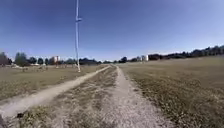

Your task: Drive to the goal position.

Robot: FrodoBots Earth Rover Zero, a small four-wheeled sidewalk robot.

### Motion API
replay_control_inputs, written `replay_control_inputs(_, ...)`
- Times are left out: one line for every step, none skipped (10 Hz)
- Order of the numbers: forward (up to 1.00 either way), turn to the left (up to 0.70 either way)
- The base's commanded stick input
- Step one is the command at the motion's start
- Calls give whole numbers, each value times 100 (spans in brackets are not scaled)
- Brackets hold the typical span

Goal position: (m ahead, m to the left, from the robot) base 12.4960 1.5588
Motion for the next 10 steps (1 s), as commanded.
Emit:
replay_control_inputs(69, -8)
replay_control_inputs(69, -34)
replay_control_inputs(69, -27)
replay_control_inputs(69, 1)
replay_control_inputs(69, 5)
replay_control_inputs(69, 6)
replay_control_inputs(69, 6)
replay_control_inputs(69, 6)
replay_control_inputs(69, 6)
replay_control_inputs(69, 6)
